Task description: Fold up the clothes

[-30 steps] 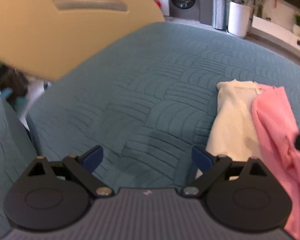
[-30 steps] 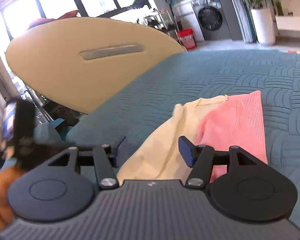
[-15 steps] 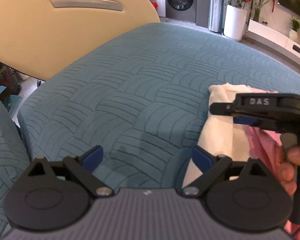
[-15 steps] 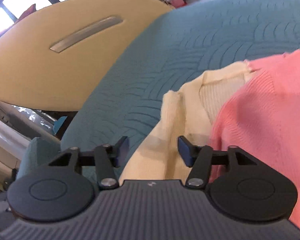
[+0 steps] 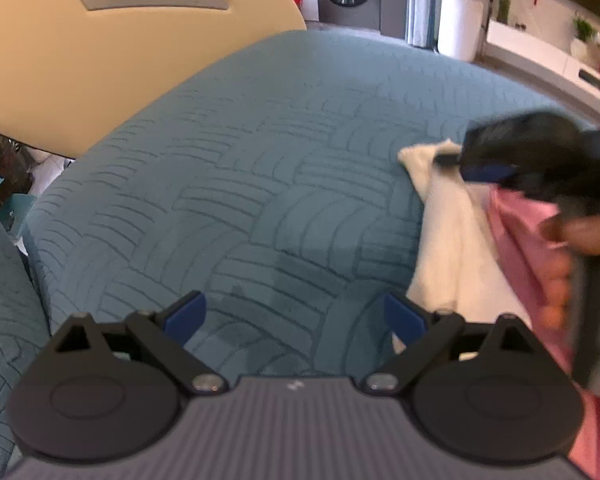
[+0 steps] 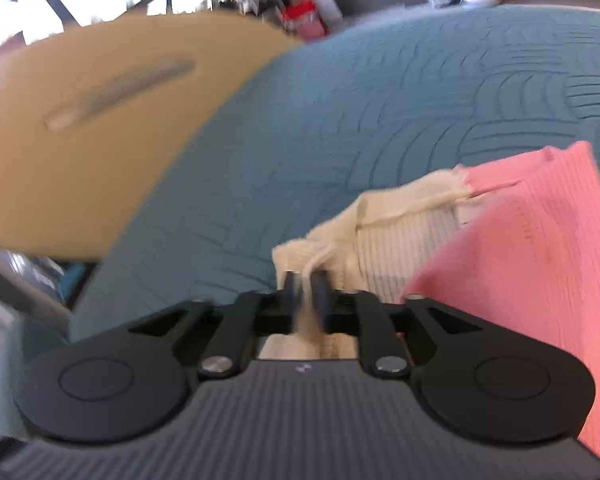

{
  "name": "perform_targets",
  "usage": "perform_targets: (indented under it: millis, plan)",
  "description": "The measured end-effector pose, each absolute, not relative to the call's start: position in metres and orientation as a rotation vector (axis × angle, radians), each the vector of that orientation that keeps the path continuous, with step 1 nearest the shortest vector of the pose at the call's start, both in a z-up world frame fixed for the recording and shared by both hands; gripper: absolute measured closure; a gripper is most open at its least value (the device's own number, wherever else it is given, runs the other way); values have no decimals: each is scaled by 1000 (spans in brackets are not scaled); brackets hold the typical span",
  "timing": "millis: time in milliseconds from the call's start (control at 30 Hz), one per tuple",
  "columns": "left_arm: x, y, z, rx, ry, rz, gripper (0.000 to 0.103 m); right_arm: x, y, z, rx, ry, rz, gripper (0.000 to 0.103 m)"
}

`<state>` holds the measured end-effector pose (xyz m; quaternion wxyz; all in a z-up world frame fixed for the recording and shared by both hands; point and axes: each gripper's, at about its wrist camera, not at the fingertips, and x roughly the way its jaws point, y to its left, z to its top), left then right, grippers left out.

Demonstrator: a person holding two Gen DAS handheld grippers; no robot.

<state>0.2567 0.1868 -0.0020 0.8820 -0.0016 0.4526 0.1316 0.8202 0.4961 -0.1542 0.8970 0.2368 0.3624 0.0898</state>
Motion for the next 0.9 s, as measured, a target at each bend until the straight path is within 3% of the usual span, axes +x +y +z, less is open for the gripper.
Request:
perform_targets:
  millis: [67,167,367,500,633,733,800,900]
  plan:
    - [256,185,-1,6,937,276,6,782,489,-130,484,635,221,24]
    - [252,180,6,33,912,283,6,692,475,-87,399,482,299,24]
    - [246,171,13,63,904,268,6,522,470,-46,78,408,342,24]
    - [245,158,9,125,921,255,6,428,521,-67,-353,471,296,24]
    - [235,152,7,163,934,248,6,382,566,-115,-587,511,337,25]
    - [225,154,10,158,945,233,6,380,589,-145,-722,535,310,45]
    - [220,157,13,147,950,226,6,389,593,-152,-734,583,274,76]
    - [215,166,21,119,946,224,6,401,595,-150,-702,635,223,81]
